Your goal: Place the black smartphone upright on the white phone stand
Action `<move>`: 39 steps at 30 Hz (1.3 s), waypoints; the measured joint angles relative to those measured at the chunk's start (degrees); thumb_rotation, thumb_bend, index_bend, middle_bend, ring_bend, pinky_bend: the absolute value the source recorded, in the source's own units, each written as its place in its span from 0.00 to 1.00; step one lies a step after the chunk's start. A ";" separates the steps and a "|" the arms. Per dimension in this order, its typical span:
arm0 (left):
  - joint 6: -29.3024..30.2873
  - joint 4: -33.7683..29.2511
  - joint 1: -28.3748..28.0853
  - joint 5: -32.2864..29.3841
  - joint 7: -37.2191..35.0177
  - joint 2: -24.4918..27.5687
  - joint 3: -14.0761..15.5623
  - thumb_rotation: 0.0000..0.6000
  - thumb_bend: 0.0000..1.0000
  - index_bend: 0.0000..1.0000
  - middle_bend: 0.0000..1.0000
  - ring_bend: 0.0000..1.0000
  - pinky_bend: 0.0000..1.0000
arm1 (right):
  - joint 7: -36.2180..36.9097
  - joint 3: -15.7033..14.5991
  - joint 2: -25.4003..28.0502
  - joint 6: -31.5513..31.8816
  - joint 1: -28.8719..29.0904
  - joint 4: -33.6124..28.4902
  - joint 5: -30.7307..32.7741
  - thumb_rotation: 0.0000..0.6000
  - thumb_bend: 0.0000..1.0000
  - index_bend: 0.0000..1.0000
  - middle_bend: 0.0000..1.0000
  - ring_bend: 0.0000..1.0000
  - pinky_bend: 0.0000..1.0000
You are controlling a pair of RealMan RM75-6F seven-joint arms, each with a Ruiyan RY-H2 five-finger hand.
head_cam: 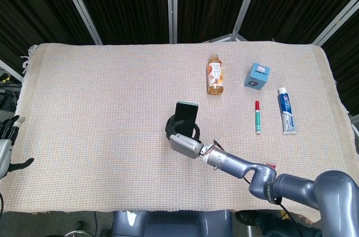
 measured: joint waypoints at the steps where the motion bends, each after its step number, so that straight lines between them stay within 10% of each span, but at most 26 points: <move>1: 0.00 0.00 -0.01 0.00 0.02 0.00 0.00 1.00 0.00 0.00 0.00 0.00 0.00 | 0.00 -0.08 -0.02 0.06 -0.01 0.08 0.01 1.00 0.13 0.54 0.58 0.57 0.39; 11: 0.07 -0.04 -0.02 0.09 0.42 -0.13 0.14 1.00 0.00 0.00 0.00 0.00 0.00 | -0.03 -0.49 -0.40 0.59 -0.29 0.10 0.48 1.00 0.12 0.51 0.56 0.56 0.39; 21: 0.09 0.02 -0.04 0.01 0.54 -0.21 0.14 1.00 0.00 0.00 0.00 0.00 0.00 | -1.52 0.14 -1.04 0.38 -0.61 -0.48 2.14 1.00 0.11 0.18 0.28 0.51 0.39; 39: 0.25 -0.15 -0.03 0.38 0.21 -0.04 0.24 1.00 0.00 0.00 0.00 0.00 0.00 | -3.59 0.52 0.58 2.15 -1.90 -3.15 3.81 1.00 0.11 0.15 0.26 0.51 0.39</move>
